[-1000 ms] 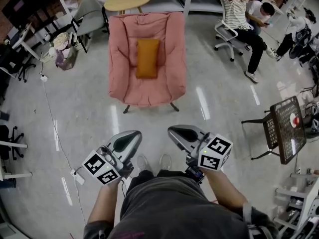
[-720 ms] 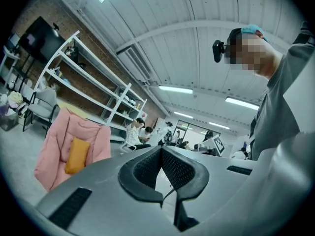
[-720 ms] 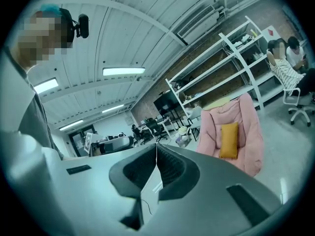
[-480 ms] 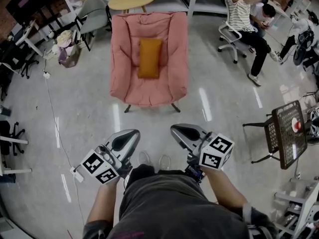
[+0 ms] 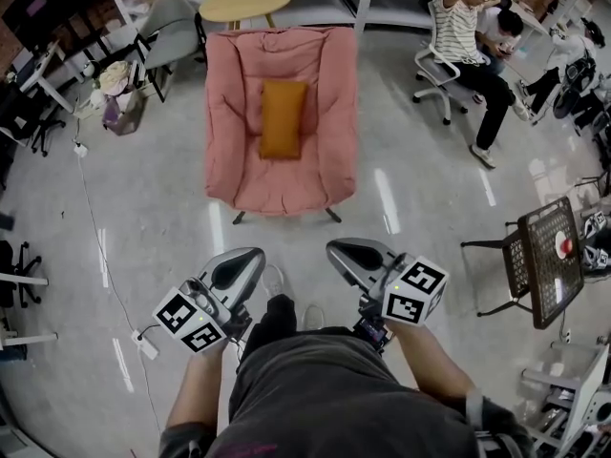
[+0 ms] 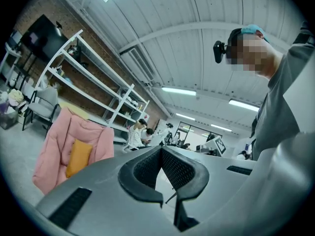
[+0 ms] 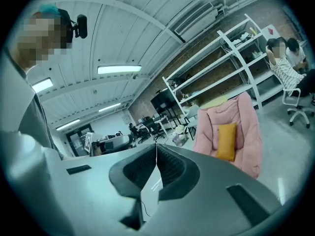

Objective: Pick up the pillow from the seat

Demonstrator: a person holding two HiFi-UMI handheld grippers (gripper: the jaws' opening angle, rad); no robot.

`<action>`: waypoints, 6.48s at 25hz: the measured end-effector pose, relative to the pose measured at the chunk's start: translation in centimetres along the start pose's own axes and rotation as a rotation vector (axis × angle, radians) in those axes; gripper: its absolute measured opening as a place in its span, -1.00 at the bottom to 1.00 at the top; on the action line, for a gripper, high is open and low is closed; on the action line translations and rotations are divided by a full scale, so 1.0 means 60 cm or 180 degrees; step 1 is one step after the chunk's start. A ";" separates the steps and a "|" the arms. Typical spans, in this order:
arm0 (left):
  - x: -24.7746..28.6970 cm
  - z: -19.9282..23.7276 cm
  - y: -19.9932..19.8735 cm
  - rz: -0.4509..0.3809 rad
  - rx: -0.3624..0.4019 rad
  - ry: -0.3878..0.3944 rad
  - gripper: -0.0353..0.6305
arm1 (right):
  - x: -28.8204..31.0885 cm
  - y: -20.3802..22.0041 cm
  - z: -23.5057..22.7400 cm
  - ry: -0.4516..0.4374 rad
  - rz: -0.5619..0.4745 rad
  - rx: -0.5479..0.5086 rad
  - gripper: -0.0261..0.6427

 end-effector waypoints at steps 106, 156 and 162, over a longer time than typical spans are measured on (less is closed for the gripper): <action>0.701 1.020 0.385 0.2662 -0.0158 -0.0319 0.17 | 0.526 0.238 -1.122 0.0587 0.1796 0.0849 -0.14; 0.756 1.058 0.489 0.3294 0.0187 0.0081 -0.02 | 0.597 0.330 -1.180 0.0103 0.2161 0.0654 -0.14; 0.739 1.009 0.426 0.3106 0.0336 0.0032 -0.03 | 0.577 0.269 -1.129 0.0116 0.2099 0.0400 -0.16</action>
Point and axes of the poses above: the fingertips, and each gripper's own axes: x forward along the fingers, z to its left, y out of its underside, the point moved 8 cm from there along -x, backward along the fingers, and after that the axes turned 10 degrees about -y, right-handed, at the moved point
